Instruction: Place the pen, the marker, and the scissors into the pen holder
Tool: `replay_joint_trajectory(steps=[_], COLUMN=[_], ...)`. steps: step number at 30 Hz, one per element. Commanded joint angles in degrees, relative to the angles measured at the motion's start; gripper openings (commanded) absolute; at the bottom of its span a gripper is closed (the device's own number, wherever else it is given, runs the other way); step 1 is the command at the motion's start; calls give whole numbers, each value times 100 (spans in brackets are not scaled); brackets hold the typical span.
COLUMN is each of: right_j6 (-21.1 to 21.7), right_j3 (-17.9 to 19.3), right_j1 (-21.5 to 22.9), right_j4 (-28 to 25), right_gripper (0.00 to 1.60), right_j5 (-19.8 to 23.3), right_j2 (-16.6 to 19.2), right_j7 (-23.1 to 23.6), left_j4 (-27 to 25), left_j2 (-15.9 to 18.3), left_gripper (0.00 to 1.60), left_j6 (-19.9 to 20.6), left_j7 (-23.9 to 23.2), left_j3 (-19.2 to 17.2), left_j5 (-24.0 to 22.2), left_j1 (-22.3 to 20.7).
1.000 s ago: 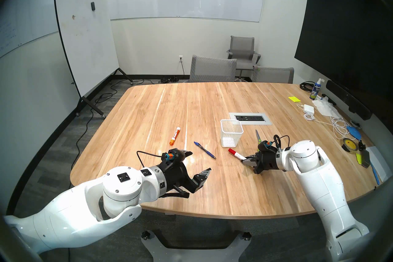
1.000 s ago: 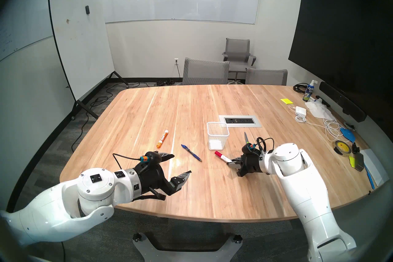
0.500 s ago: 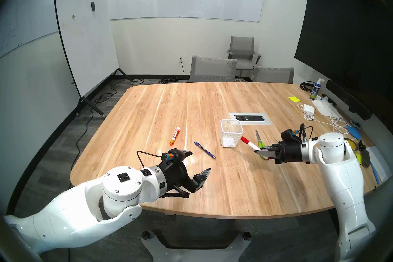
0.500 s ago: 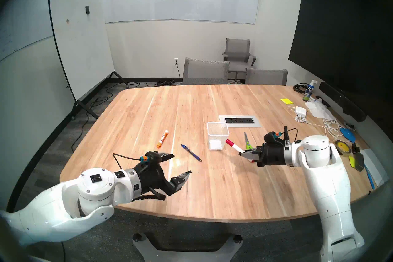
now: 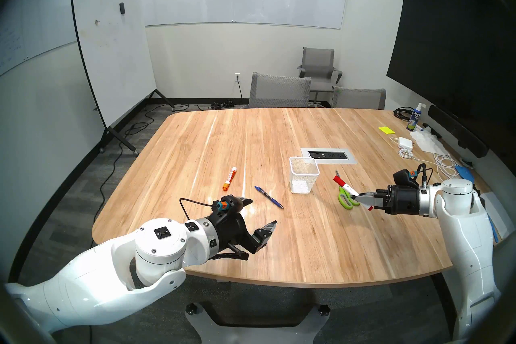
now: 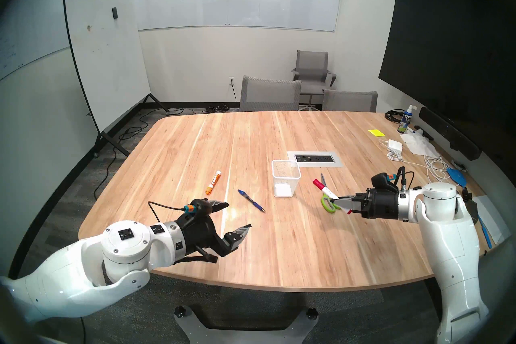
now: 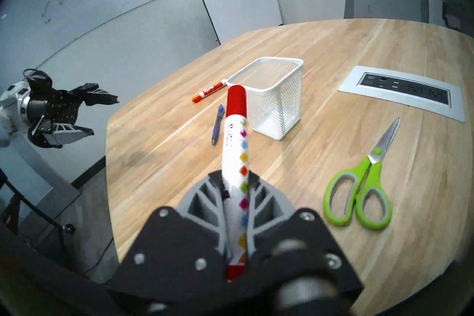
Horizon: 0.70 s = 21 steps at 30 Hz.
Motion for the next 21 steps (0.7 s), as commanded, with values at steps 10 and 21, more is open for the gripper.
replay_joint_trajectory(steps=[10, 21], right_j6=[-920, -1129], right_j3=[87, -52], right_j1=[-609, -613], right_j4=[-53, -290], right_gripper=[0, 0], right_j5=[678, 708], right_j2=[445, -66], right_j7=[1104, 814], left_j4=[-91, -90], left_j2=[7, 6], left_gripper=[160, 160], left_j6=[-12, -12], left_j7=[-2, -2], left_j3=[-24, -24], left_j5=[-8, -8], left_j1=[-11, -11])
